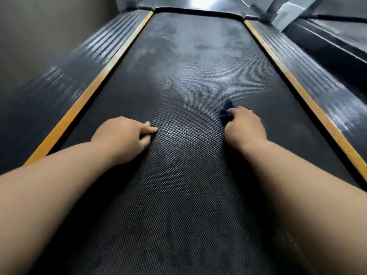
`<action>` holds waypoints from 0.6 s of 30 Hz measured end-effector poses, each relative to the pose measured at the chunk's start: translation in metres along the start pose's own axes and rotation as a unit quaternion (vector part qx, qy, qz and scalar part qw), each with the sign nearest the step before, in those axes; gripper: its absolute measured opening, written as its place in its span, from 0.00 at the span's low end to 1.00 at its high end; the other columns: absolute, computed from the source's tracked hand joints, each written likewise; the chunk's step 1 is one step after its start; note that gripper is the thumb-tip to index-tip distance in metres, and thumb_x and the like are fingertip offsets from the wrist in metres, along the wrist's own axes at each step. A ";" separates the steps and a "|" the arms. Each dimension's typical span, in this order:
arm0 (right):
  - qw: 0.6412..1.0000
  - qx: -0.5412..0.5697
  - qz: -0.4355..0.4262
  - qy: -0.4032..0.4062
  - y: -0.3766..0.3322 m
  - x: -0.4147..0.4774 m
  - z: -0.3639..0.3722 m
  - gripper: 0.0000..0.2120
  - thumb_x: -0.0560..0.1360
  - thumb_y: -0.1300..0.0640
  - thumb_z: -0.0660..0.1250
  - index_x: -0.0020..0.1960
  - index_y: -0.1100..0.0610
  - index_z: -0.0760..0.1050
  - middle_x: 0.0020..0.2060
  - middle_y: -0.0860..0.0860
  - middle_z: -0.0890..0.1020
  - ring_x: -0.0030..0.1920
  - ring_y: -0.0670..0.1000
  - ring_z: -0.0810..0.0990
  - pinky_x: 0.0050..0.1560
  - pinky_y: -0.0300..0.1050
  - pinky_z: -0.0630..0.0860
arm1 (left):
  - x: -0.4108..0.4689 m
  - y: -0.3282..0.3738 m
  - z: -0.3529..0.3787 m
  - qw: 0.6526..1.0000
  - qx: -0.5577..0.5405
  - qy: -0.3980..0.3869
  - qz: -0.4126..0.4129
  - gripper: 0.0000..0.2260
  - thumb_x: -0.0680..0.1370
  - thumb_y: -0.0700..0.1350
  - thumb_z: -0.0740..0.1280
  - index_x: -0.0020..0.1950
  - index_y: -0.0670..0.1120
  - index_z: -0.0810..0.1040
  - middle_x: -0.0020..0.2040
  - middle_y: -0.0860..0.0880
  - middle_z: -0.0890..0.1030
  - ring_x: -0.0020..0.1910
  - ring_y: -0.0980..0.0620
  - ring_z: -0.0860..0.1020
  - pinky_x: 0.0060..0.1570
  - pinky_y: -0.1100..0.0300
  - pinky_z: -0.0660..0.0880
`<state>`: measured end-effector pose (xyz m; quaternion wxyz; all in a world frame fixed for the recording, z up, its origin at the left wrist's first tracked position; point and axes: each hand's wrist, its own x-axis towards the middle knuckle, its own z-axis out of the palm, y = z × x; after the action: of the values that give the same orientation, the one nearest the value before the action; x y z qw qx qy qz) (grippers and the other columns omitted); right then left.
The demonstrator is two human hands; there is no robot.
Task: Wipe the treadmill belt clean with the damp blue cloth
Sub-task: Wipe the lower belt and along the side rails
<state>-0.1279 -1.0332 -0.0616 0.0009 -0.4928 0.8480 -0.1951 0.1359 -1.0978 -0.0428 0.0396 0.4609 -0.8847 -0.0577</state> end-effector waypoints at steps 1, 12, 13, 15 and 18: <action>0.999 0.015 -0.028 -0.011 -0.015 -0.009 0.005 0.20 0.72 0.62 0.59 0.61 0.52 0.77 0.60 0.52 0.76 0.62 0.58 0.72 0.62 0.46 0.67 | 0.000 0.003 0.002 1.000 0.009 -0.002 -0.002 0.16 0.79 0.54 0.57 0.66 0.64 0.71 0.68 0.60 0.72 0.68 0.56 0.70 0.64 0.57 0.68; 0.999 0.017 -0.029 -0.027 0.034 -0.031 -0.029 0.20 0.74 0.62 0.60 0.62 0.48 0.76 0.65 0.49 0.74 0.66 0.54 0.70 0.65 0.45 0.66 | -0.007 0.011 0.005 0.999 -0.014 -0.040 -0.025 0.19 0.80 0.50 0.56 0.72 0.58 0.66 0.74 0.58 0.62 0.74 0.56 0.59 0.71 0.57 0.59; 1.000 0.018 -0.007 -0.012 0.039 -0.041 -0.030 0.20 0.73 0.62 0.60 0.62 0.50 0.76 0.66 0.50 0.74 0.66 0.55 0.70 0.65 0.46 0.65 | -0.008 0.012 0.005 0.998 -0.019 -0.046 -0.035 0.19 0.81 0.50 0.56 0.72 0.58 0.66 0.75 0.58 0.61 0.74 0.56 0.58 0.71 0.55 0.59; 0.998 0.046 -0.034 -0.018 0.027 -0.076 -0.025 0.20 0.72 0.63 0.62 0.61 0.51 0.77 0.65 0.50 0.75 0.66 0.53 0.71 0.66 0.43 0.64 | -0.011 0.017 0.005 0.997 -0.021 -0.055 -0.050 0.20 0.80 0.48 0.55 0.74 0.57 0.64 0.76 0.56 0.59 0.75 0.54 0.56 0.72 0.50 0.57; 0.984 0.090 -0.141 -0.061 0.001 -0.150 -0.026 0.18 0.71 0.60 0.64 0.60 0.51 0.77 0.63 0.50 0.76 0.65 0.52 0.72 0.68 0.38 0.60 | -0.027 0.040 0.001 0.997 -0.031 -0.055 -0.043 0.21 0.80 0.48 0.57 0.73 0.54 0.65 0.77 0.51 0.58 0.75 0.51 0.57 0.73 0.50 0.55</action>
<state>-0.0563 -0.8989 -0.0668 0.0696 -0.6160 0.7476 -0.2382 0.1188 -1.0530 -0.0386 0.0026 0.4930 -0.8628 -0.1121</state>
